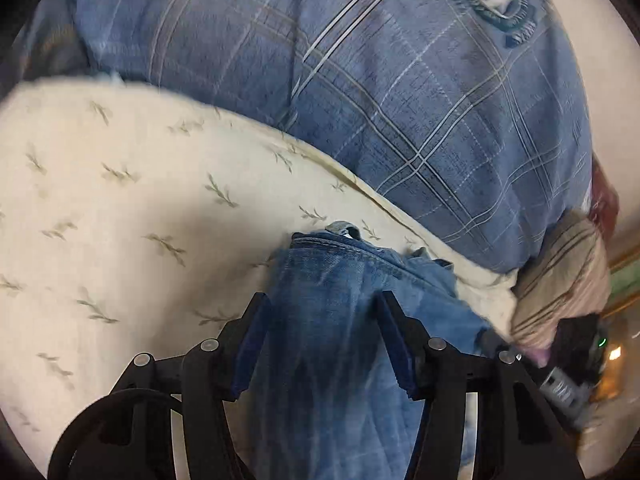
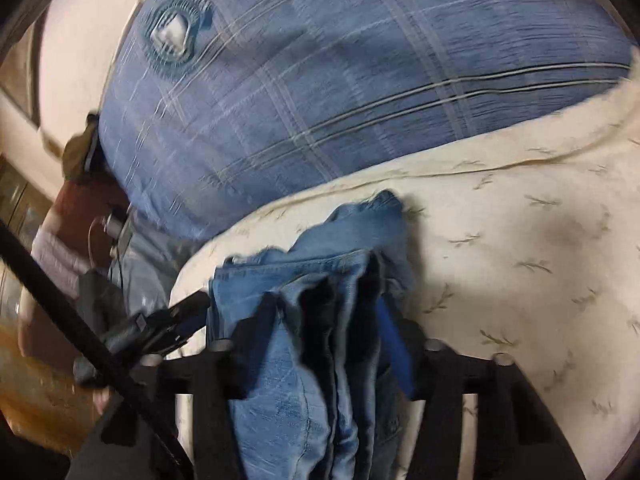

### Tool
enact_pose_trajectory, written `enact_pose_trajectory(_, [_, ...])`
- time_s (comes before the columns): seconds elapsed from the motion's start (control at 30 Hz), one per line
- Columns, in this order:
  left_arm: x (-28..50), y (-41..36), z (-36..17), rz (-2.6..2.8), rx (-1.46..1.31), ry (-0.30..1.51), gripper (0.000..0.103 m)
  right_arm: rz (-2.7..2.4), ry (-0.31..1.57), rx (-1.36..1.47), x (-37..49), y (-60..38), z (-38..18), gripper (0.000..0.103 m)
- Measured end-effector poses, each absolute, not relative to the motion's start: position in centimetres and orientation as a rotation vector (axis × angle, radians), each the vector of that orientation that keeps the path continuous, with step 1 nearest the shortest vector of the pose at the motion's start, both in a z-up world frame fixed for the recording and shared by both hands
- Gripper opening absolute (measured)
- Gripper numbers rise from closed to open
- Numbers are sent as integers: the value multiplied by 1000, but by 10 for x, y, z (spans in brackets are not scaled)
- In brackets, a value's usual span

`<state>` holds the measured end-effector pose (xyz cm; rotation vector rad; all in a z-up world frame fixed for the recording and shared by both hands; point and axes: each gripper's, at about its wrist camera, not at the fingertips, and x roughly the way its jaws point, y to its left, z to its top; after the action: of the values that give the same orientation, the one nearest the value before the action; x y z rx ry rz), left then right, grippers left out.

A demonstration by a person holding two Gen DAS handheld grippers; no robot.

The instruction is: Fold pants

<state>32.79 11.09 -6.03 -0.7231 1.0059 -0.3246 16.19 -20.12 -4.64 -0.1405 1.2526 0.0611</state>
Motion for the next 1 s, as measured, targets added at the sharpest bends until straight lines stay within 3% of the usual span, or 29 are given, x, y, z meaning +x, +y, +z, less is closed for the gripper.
enact_pose_trajectory(0.07, [334,110,-64,-338,-730,1011,53,87,1276,-183,165,-193,-53,47])
enact_pose_trajectory(0.17, [336,110,-68,-330,-729,999,36,38,1288,-266,163,-184,-62,18])
enact_pose_trajectory(0.2, [338,113,-69,-340,-741,993,29,35,1296,-269,162,-185,-63,15])
enact_pose_trajectory(0.23, [332,113,-64,-355,-752,981,23,38,1291,-237,160,-187,-60,13])
enact_pose_trajectory(0.37, [327,109,-53,-395,-717,927,20,78,1226,-269,150,-174,-39,12])
enact_pose_trajectory(0.47, [327,108,-63,-370,-721,945,20,23,1286,-214,161,-196,-55,12])
enact_pose_trajectory(0.53, [326,105,-60,-347,-677,947,27,-5,1318,-165,162,-211,-65,12])
enact_pose_trajectory(0.63, [325,106,-53,-326,-663,934,36,19,1293,-194,159,-202,-55,20])
enact_pose_trajectory(0.7, [325,112,-52,-307,-677,919,38,22,1258,-206,154,-200,-47,48])
enact_pose_trajectory(0.77, [326,114,-50,-269,-663,907,39,19,1221,-183,153,-204,-39,63])
enact_pose_trajectory(0.93, [339,98,-41,-289,-548,907,49,34,1215,-162,165,-203,-38,64])
enact_pose_trajectory(1.0, [344,88,-43,-299,-511,925,47,27,1241,-180,168,-205,-47,64])
